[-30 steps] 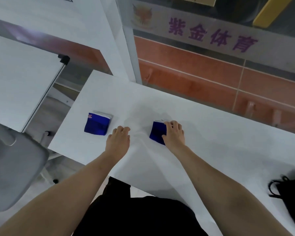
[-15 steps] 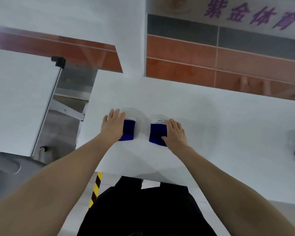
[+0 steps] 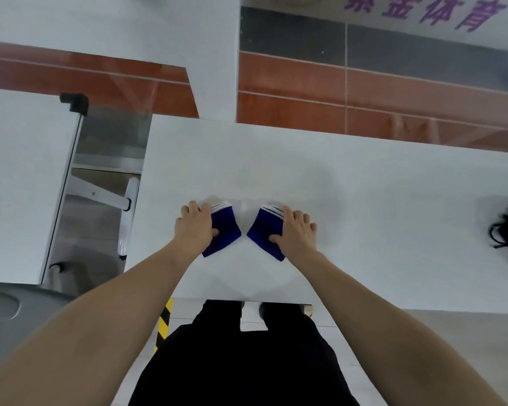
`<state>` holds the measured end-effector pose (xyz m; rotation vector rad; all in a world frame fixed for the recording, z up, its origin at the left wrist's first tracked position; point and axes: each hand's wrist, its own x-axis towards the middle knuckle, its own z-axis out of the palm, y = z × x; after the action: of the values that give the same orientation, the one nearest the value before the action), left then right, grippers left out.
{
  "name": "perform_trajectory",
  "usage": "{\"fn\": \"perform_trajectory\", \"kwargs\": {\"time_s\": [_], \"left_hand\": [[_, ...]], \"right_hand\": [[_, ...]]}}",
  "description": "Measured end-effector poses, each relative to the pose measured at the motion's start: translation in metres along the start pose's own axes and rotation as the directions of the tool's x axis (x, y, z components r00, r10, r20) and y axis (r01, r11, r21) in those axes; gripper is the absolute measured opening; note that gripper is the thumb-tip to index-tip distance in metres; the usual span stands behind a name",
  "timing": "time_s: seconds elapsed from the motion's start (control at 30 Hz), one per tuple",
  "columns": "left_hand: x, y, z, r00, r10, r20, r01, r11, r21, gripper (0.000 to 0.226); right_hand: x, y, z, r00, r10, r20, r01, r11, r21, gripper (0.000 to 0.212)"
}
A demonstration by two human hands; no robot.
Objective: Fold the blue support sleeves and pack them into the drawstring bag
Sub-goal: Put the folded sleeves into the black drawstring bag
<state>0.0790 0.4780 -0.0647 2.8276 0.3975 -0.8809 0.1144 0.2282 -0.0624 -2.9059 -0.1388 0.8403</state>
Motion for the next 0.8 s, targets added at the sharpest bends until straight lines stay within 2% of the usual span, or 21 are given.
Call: {"fn": "perform_trajectory", "kwargs": {"time_s": [0.13, 0.23, 0.33, 0.43, 0.5, 0.6, 0.8], "left_hand": [[-0.011, 0.011, 0.007, 0.999, 0.019, -0.036, -0.018, 0.999, 0.041, 0.059], [-0.021, 0.024, 0.013, 0.998, 0.051, -0.046, -0.048, 0.997, 0.065, 0.046], [-0.029, 0.042, 0.018, 0.998, 0.057, -0.037, -0.060, 0.994, -0.089, 0.030], [-0.042, 0.069, 0.016, 0.992, 0.085, -0.090, -0.099, 0.981, -0.167, 0.027], [-0.053, 0.098, 0.013, 0.985, 0.113, -0.133, -0.135, 0.976, -0.172, 0.028], [-0.072, 0.155, 0.008, 0.964, 0.179, -0.195, -0.217, 0.956, -0.197, 0.031], [-0.115, 0.298, 0.005, 0.907, 0.306, -0.290, -0.383, 0.885, -0.264, 0.039]], "right_hand": [[-0.012, 0.003, 0.004, 0.999, 0.032, -0.037, -0.031, 0.999, 0.030, 0.075], [-0.023, 0.012, 0.009, 0.998, 0.023, -0.053, -0.019, 0.997, 0.076, 0.071], [-0.033, 0.029, 0.010, 0.999, 0.008, -0.043, 0.005, 0.956, 0.293, 0.061], [-0.049, 0.058, 0.005, 0.998, 0.039, -0.040, -0.015, 0.881, 0.472, 0.060], [-0.063, 0.083, -0.002, 0.996, 0.064, -0.064, -0.019, 0.839, 0.544, 0.053], [-0.087, 0.129, -0.013, 0.984, 0.110, -0.139, 0.001, 0.783, 0.622, 0.031], [-0.150, 0.243, -0.037, 0.913, 0.308, -0.266, 0.012, 0.633, 0.774, 0.028]]}}
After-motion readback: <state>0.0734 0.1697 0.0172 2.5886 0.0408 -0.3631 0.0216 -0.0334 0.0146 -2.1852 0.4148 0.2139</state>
